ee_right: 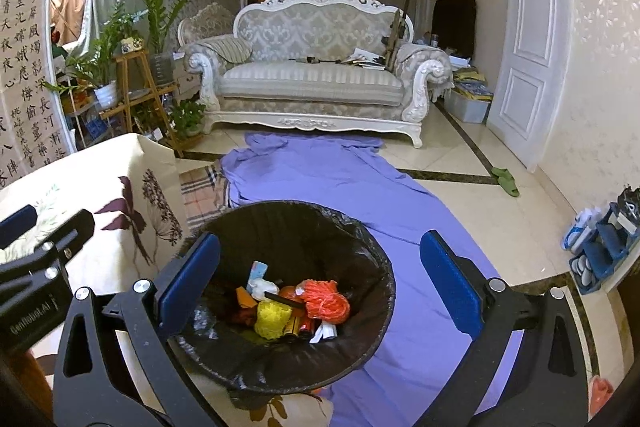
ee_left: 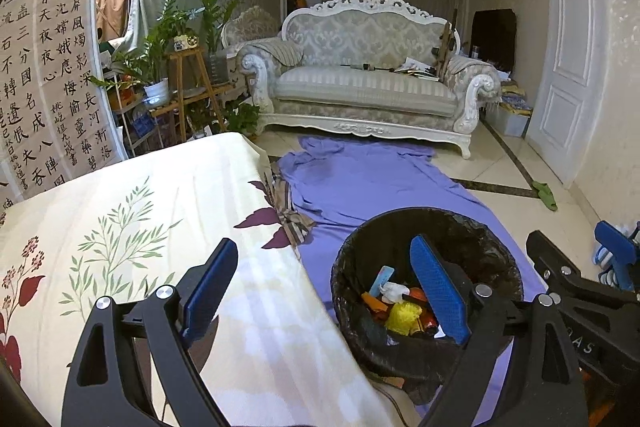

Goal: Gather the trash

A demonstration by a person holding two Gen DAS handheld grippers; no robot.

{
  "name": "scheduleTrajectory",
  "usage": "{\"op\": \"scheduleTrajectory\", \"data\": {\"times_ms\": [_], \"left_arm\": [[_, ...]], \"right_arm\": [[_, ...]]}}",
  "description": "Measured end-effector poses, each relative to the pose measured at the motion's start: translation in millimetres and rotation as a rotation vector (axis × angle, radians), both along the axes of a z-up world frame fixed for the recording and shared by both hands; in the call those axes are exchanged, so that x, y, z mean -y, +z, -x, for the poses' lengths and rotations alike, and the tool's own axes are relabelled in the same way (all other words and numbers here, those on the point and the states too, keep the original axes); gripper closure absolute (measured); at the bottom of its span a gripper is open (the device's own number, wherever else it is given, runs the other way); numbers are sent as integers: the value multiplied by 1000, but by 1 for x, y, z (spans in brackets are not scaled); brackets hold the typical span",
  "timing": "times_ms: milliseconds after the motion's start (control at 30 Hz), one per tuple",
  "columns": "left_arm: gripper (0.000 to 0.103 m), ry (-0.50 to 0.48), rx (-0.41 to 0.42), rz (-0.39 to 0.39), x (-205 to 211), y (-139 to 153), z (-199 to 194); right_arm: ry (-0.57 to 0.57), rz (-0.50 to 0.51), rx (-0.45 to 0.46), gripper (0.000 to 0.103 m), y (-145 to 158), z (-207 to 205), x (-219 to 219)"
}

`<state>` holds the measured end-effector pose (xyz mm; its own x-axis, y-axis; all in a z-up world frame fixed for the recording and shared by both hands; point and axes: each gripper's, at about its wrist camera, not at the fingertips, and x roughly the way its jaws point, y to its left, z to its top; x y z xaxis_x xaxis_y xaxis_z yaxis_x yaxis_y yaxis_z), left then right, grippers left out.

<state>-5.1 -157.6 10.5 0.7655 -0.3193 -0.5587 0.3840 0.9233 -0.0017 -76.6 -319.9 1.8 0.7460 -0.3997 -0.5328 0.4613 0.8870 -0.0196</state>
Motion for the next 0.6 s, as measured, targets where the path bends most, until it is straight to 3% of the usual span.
{"op": "scheduleTrajectory", "data": {"times_ms": [600], "left_arm": [[17,19,18,21,-13,6,6]], "right_arm": [[9,1,15,5,8,10,-9]]}}
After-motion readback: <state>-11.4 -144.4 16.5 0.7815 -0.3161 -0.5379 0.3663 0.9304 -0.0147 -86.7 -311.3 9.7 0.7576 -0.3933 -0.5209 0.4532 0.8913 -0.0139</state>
